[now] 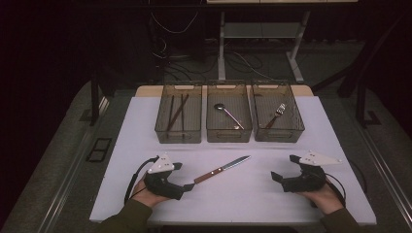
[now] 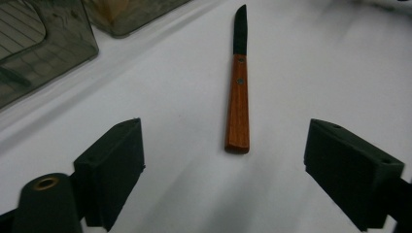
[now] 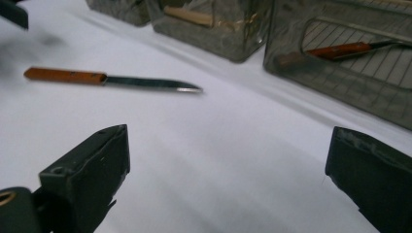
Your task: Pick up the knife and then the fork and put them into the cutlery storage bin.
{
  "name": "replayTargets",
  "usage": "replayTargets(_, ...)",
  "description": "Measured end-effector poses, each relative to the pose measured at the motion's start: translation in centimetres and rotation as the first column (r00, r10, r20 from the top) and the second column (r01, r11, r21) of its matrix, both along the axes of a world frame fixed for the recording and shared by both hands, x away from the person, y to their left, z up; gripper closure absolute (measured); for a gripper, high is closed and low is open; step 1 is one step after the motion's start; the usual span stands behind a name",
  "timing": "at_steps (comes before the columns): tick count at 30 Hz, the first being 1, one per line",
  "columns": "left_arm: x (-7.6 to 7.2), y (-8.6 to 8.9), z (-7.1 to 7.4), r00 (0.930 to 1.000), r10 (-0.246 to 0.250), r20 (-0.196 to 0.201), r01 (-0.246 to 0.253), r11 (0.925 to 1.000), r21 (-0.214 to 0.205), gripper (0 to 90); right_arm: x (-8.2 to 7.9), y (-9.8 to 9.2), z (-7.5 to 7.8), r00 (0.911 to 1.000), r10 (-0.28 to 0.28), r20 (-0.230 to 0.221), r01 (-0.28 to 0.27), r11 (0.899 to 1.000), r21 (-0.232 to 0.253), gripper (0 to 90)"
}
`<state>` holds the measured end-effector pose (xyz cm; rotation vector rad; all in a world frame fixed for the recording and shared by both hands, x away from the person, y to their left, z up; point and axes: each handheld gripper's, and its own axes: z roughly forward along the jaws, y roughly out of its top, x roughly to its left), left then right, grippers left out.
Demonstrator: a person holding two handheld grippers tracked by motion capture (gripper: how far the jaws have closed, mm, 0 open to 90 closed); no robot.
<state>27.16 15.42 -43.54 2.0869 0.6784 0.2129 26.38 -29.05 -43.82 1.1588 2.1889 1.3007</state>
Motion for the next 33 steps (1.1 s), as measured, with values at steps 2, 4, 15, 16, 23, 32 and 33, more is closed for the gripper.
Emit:
replayTargets(2, 0.0, -0.3, 0.2, 1.0000, 0.005, -0.003, -0.005, 0.9999, -0.011, 17.1, -0.4, 0.0, -0.3, 0.9999, 0.010, 0.001, -0.010, 1.000, -0.014, 2.6)
replayTargets(4, 0.2, -0.6, 0.4, 1.0000, -0.001, 0.002, 0.001, 0.9999, -0.011, 21.7, -0.5, 0.1, -0.5, 0.9999, 0.009, -0.012, -0.009, 1.000, -0.018, 2.6)
replayTargets(15, 1.4, -3.3, 0.7, 0.9994, -0.030, -0.018, 0.030, 0.9995, 0.002, 39.9, -0.3, 0.2, -0.6, 0.9999, 0.013, -0.010, -0.013, 1.000, -0.025, 2.6)
replayTargets(16, 1.5, -3.5, 0.7, 0.9994, -0.030, -0.018, 0.030, 0.9995, 0.007, 40.4, -0.2, 0.2, -0.6, 0.9999, 0.013, -0.010, -0.014, 1.000, -0.024, 2.6)
replayTargets(23, 2.6, -5.7, 0.6, 0.9988, -0.046, -0.015, 0.046, 0.9980, 0.043, 51.1, -0.3, 0.2, -0.5, 0.9999, 0.014, -0.007, -0.015, 1.000, -0.023, 2.6)
replayTargets(32, 3.7, -8.2, -0.3, 0.9967, -0.073, -0.036, 0.076, 0.9924, 0.097, 60.8, -0.2, 0.1, -0.4, 0.9998, 0.018, -0.003, -0.018, 1.000, -0.020, 2.6)
replayTargets(33, 3.8, -8.4, -0.3, 0.9969, -0.069, -0.037, 0.073, 0.9923, 0.100, 62.2, -0.2, 0.1, -0.4, 0.9998, 0.018, -0.003, -0.018, 1.000, -0.019, 2.6)
